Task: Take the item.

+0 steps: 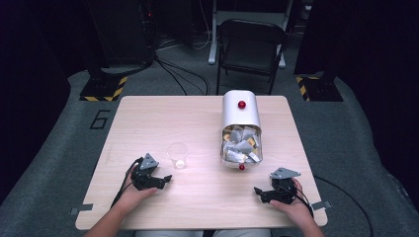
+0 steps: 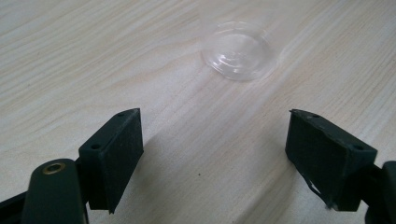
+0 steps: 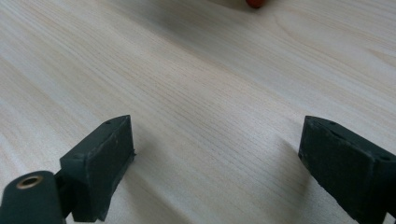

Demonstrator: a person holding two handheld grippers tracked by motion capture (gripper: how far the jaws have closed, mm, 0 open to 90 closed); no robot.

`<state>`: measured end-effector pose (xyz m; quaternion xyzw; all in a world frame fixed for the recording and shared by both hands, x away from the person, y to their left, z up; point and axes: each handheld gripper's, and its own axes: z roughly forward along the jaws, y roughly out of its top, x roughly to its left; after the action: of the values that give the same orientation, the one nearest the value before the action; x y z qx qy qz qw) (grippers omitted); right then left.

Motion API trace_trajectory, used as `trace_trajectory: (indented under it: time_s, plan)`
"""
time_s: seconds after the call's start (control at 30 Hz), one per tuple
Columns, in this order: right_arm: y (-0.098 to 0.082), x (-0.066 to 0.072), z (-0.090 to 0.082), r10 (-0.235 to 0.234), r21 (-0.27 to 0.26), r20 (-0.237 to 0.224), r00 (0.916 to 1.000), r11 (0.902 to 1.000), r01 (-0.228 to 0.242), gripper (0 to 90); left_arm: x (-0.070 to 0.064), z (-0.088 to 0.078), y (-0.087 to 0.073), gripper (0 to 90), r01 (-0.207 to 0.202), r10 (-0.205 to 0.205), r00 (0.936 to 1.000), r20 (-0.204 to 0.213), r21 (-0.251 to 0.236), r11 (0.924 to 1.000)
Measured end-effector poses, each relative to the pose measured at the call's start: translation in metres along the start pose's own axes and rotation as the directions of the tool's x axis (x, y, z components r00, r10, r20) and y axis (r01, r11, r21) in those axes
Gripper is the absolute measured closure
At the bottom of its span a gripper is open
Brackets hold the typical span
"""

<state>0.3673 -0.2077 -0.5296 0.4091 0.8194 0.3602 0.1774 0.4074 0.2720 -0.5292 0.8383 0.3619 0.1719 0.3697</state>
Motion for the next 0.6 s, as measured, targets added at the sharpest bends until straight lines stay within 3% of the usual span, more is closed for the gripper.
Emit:
trace_trajectory:
  time_s: [0.6]
  plan:
    - [-0.0004,0.0006,-0.0005,0.001,0.001,0.001,1.0000,1.0000,-0.001,9.7,0.0008,-0.0007,0.0002,21.5,0.008,-0.008,1.0000,0.002,-0.004,1.0000]
